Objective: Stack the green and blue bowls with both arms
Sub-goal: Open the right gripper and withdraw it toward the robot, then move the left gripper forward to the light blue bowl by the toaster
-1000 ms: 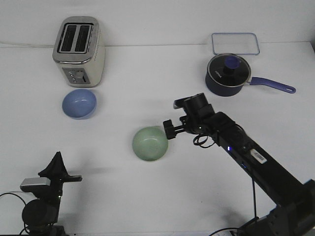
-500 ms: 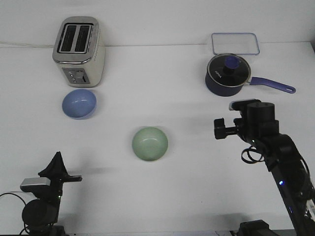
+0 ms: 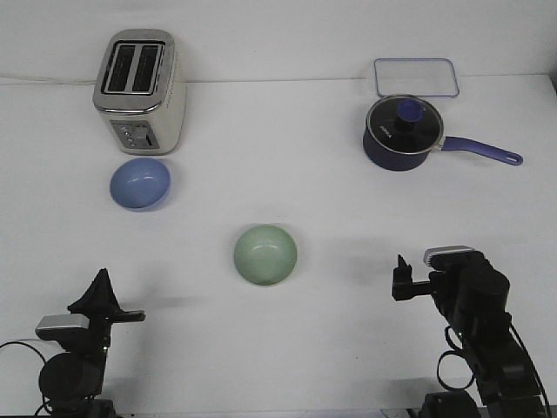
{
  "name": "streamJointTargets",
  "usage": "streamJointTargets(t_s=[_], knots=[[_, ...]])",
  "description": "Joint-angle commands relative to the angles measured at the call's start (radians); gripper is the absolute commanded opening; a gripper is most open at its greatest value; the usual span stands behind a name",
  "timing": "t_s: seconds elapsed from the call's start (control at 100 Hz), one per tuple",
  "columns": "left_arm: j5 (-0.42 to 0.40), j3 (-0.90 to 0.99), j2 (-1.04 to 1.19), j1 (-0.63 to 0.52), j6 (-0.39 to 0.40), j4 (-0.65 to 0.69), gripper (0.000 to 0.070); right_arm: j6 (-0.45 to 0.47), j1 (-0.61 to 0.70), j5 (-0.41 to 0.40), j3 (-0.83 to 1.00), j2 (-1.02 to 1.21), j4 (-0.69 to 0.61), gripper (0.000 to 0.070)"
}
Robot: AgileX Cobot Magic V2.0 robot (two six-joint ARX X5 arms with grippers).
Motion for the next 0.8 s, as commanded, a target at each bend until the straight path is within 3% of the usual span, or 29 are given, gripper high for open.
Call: streamJointTargets(t_s=[0.0,0.62,0.79], knots=[[0.001,-0.019,-0.001,0.000,0.015,0.010,0.0011,-0.007,0.000,0.000,0.016,-0.022,0.034,0.0654],[0.001,-0.010,-0.001,0.000,0.016,0.012,0.0011,-0.007,0.000,0.006,0.016,-0.040,0.052,0.0654],[0.000,0.093,0.015,0.000,-0.005,-0.022,0.0011,-0.007,0.000,0.006,0.016,-0.040,0.051,0.0654]])
